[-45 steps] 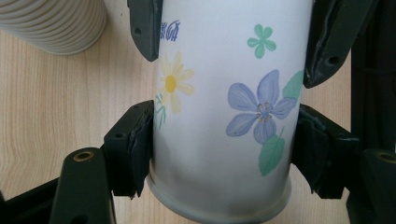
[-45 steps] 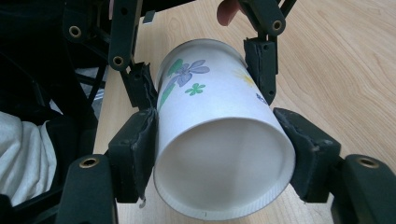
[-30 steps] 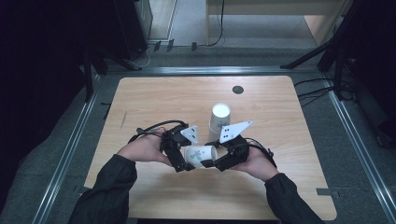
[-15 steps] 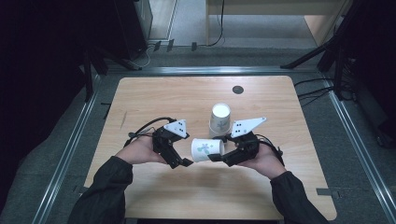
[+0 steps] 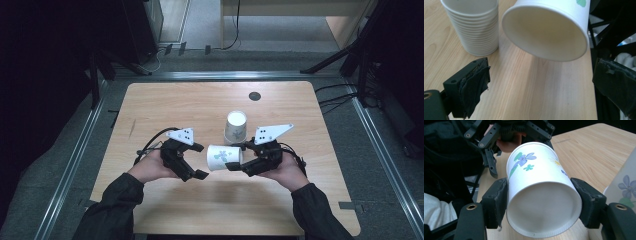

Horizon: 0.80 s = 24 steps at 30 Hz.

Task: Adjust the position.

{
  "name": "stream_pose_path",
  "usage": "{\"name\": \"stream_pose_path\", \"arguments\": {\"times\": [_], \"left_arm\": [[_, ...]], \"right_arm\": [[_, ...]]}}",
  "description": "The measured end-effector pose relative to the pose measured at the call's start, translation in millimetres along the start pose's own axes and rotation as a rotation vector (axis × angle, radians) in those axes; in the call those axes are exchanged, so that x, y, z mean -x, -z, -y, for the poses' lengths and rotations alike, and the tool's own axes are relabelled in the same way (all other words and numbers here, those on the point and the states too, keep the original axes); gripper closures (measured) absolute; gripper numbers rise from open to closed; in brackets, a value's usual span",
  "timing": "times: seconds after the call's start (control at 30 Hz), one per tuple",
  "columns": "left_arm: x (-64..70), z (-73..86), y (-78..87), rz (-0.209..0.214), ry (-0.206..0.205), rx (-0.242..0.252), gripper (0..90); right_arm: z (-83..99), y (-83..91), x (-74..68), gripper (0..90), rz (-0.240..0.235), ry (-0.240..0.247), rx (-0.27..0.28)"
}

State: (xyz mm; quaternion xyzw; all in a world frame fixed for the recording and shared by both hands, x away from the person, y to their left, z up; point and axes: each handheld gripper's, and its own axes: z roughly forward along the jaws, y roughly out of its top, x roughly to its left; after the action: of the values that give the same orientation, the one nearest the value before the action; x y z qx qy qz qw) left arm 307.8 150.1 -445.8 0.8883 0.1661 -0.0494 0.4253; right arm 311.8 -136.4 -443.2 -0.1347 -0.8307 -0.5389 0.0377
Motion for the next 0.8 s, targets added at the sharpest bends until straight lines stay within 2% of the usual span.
{"name": "stream_pose_path", "arguments": {"times": [0.1,0.13,0.27,0.53,0.7,0.8], "left_arm": [[1.2,0.6,-0.4,0.001,-0.007,0.016,1.4],[0.7,1.6,-0.4,0.01,0.001,0.053,1.5],[-0.7,2.3,-1.5,0.043,0.005,0.103,1.7],[-2.8,4.2,-6.3,0.098,-0.02,0.135,6.2],[-1.0,3.7,-7.1,0.1,-0.032,0.141,6.3],[-0.2,3.9,-6.7,0.093,-0.053,0.149,13.6]], "right_arm": [[-0.5,0.0,-1.0,33.8,-0.009,0.0,0.006],[-0.9,-0.6,-2.0,33.8,-0.023,-0.002,0.011],[-1.3,-2.5,-2.9,33.8,-0.037,-0.003,0.01],[-0.8,-7.8,-3.5,33.8,-0.069,-0.014,0.007],[-0.7,-10.6,-4.4,33.7,-0.079,-0.018,0.006],[-0.6,-12.2,-4.2,33.7,-0.083,-0.023,0.009]]}}
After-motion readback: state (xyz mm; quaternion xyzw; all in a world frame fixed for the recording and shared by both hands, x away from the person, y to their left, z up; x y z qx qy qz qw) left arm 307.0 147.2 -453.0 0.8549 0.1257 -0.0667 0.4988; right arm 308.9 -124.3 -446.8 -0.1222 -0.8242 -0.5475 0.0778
